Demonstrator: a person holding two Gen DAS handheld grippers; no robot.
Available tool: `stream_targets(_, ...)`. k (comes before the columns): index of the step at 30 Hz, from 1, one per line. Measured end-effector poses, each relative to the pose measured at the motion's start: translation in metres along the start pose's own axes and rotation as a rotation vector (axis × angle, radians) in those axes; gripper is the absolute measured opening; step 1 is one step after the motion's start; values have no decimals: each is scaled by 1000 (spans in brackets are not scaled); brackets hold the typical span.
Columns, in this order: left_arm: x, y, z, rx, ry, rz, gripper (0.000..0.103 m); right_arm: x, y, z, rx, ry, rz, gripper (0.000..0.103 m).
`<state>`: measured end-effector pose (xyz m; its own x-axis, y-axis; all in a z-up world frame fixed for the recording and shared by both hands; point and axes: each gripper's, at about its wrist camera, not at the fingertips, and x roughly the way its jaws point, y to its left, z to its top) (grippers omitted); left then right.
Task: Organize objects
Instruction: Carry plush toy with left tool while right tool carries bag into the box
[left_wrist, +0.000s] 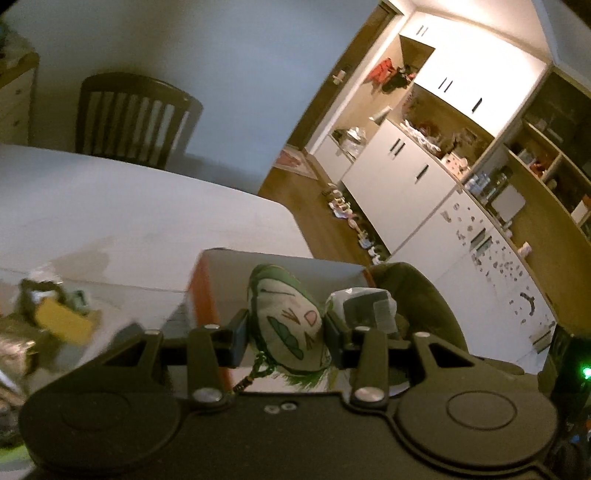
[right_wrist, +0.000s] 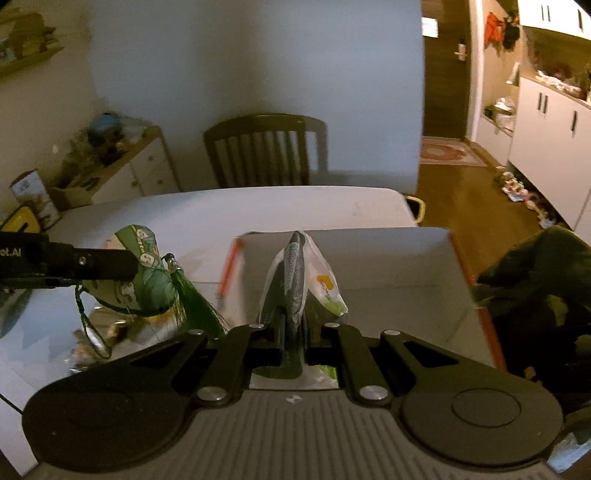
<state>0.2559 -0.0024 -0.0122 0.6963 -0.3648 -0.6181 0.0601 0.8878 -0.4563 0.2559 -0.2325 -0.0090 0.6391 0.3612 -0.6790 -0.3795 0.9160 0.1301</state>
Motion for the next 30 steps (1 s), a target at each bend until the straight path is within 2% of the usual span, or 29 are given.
stream_targets(6,41,-28,3,24,24,-5,42,10,-38,1,13,11,-56,8)
stream_targets(14,106,-48,9,40,74,2,42,37,-75,-3,26,56,-102,8)
stream_targets(23,173,-39,1,52,167,57,42,80,-94,-11,13,128,-126,8)
stream_targets(30,209,-38,-5,87,240,114,42,115,-107,-16,14,206,-141,8)
